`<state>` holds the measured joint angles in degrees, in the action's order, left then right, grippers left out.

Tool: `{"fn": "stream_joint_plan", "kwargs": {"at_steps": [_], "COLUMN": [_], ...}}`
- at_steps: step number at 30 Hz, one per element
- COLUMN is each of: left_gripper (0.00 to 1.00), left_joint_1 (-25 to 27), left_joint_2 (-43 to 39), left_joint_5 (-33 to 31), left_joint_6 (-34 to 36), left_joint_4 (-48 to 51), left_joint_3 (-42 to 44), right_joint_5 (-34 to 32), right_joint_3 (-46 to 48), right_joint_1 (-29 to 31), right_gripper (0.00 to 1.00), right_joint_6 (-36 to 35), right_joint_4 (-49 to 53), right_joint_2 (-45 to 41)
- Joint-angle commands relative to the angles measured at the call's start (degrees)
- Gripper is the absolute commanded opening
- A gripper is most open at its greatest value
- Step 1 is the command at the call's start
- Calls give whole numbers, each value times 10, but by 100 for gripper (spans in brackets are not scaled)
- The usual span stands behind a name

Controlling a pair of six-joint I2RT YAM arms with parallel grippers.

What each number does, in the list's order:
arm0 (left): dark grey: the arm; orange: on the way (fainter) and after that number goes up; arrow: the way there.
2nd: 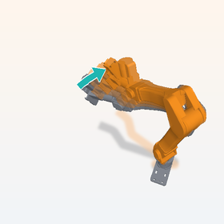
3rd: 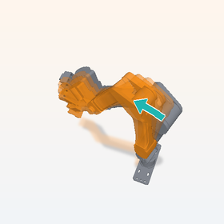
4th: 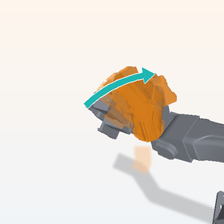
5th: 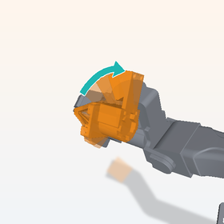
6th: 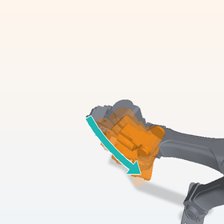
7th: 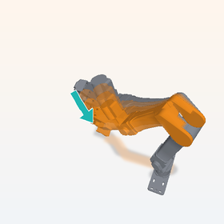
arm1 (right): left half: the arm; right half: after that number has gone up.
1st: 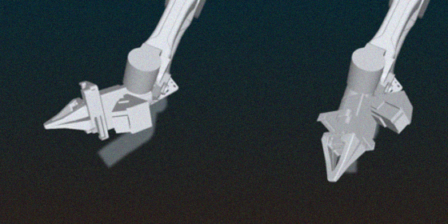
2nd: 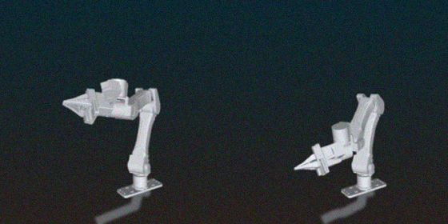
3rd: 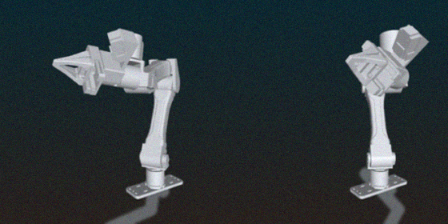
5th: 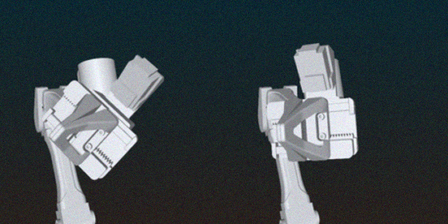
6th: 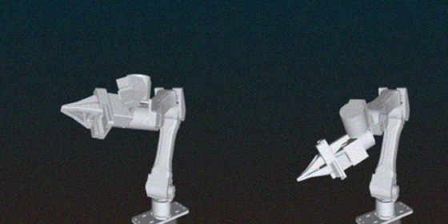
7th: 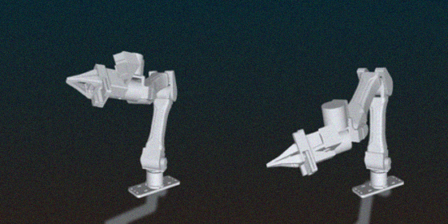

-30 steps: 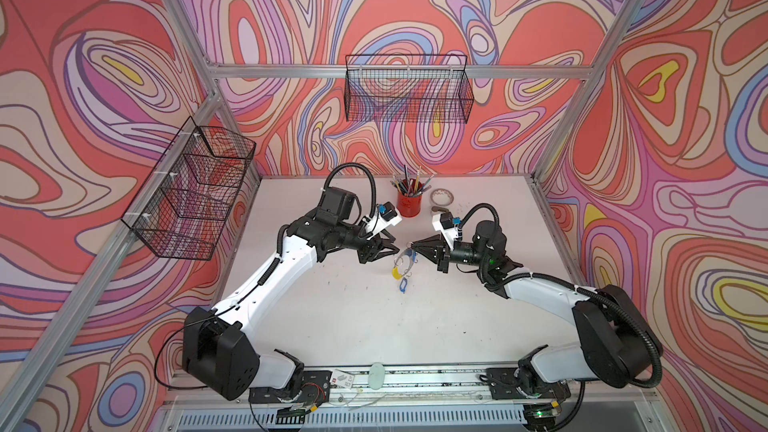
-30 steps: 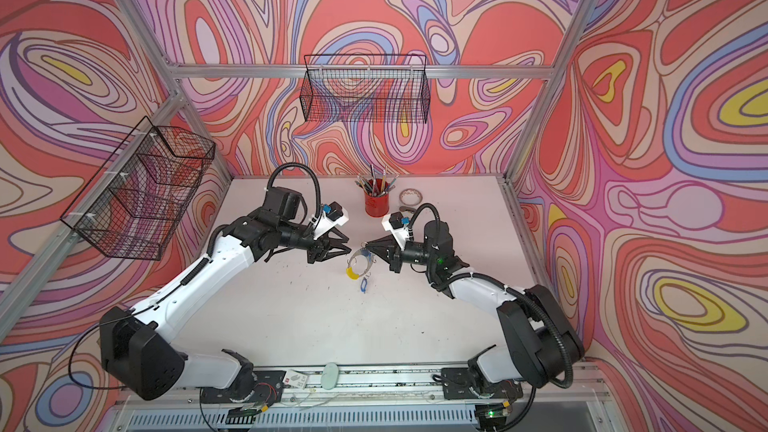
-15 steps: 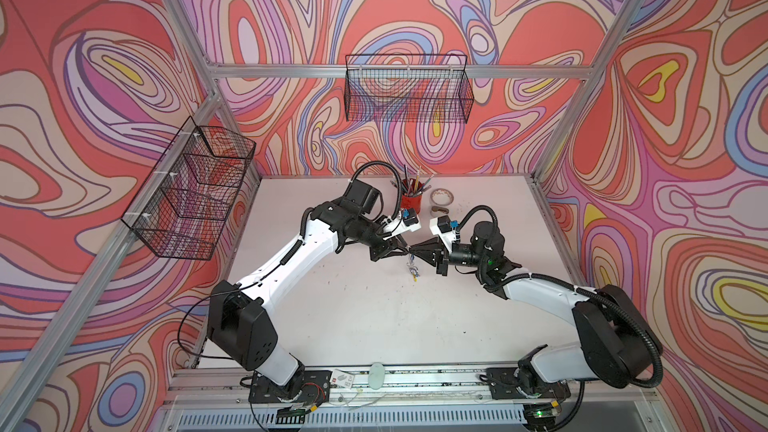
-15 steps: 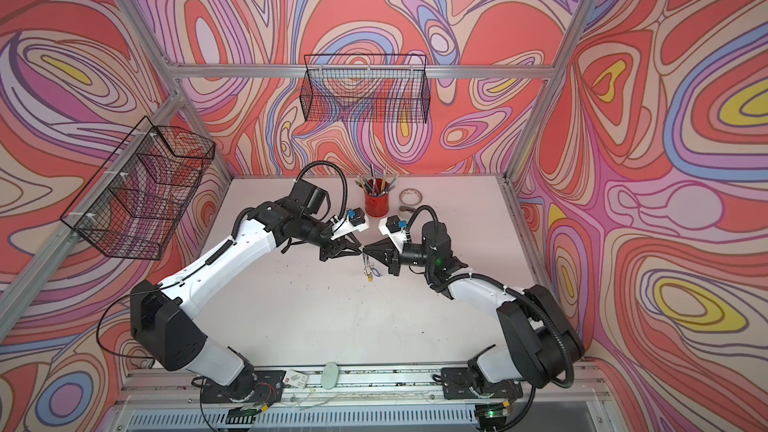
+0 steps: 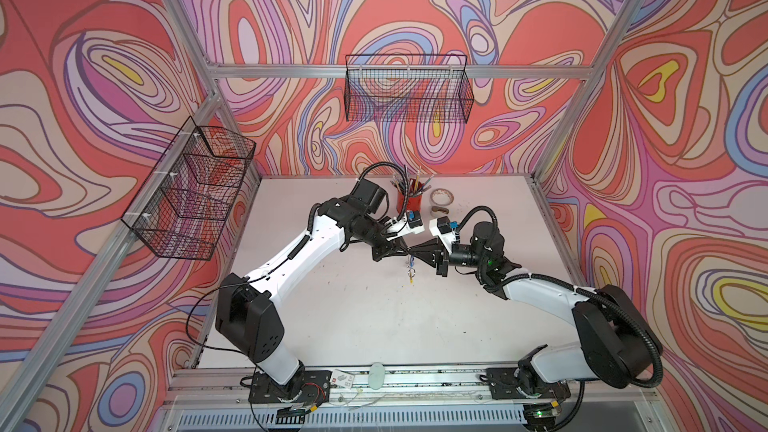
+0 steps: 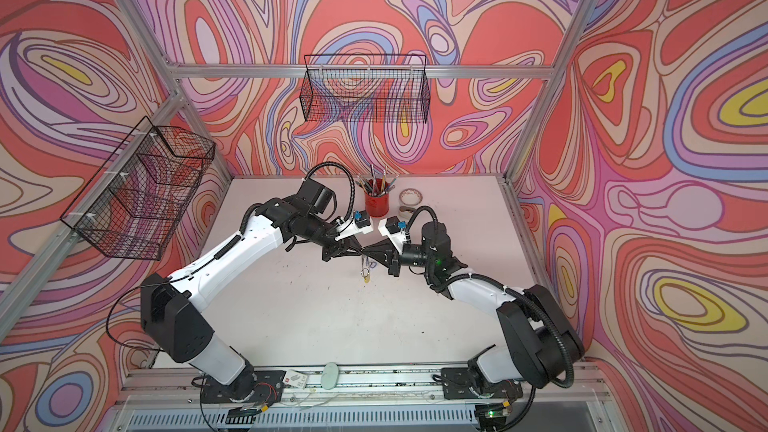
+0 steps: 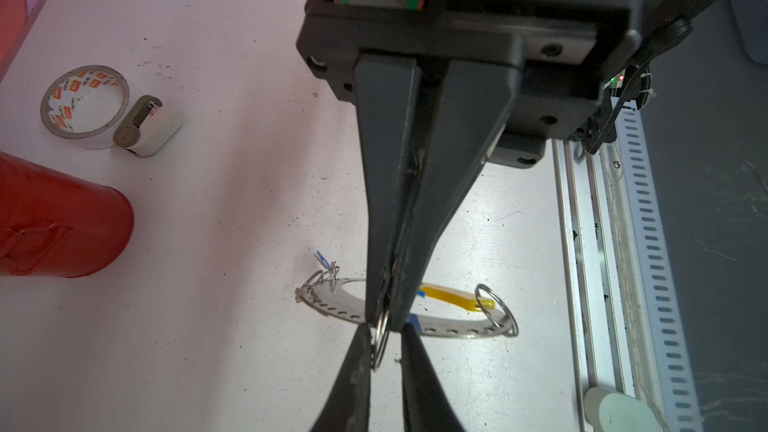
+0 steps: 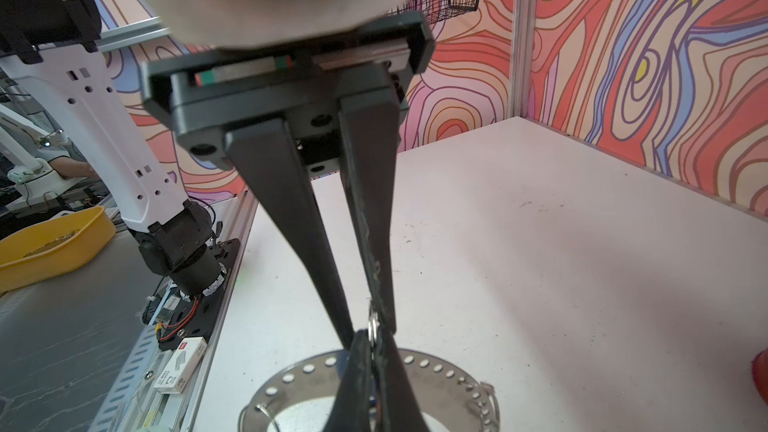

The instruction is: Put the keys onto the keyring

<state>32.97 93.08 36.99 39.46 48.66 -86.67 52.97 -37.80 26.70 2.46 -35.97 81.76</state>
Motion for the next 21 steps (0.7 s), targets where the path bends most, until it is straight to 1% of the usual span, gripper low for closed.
{"fn": "stream_joint_plan", "kwargs": {"at_steps": [1, 3, 4, 5, 7, 10, 11, 12, 16, 21], "left_gripper": [13, 8, 3, 0, 0, 0, 0, 0, 0, 0], "left_joint_1": [3, 3, 4, 3, 3, 3, 0, -4, -20, -23], "left_joint_2": [8, 9, 9, 10, 10, -3, -12, -19, -65, -122], "left_joint_5": [-2, 2, 2, 2, 1, -22, -26, -20, 20, 44], "left_joint_6": [16, 12, 6, -1, -19, -60, -76, -84, -123, -193], "left_joint_4": [23, 17, 12, 7, -5, -48, -66, -80, -153, -262], "left_joint_3": [-18, -17, -17, -16, -15, 8, 21, 34, 98, 181], "right_joint_5": [17, 16, 16, 15, 12, -18, -27, -38, -60, -101], "right_joint_3": [5, 5, 5, 5, 5, 5, 9, 12, 19, 45], "right_joint_1": [2, 2, 2, 2, 2, 2, 2, 2, 1, 2], "right_gripper": [0, 0, 0, 0, 0, 1, 9, 15, 30, 35], "right_joint_6": [-8, -7, -9, -9, -9, -5, -2, 5, 35, 55], "right_joint_4": [-19, -19, -17, -17, -14, -7, -9, -13, -16, -16], "right_joint_2": [-7, -7, -6, -6, -5, -11, -18, -24, -65, -110]}}
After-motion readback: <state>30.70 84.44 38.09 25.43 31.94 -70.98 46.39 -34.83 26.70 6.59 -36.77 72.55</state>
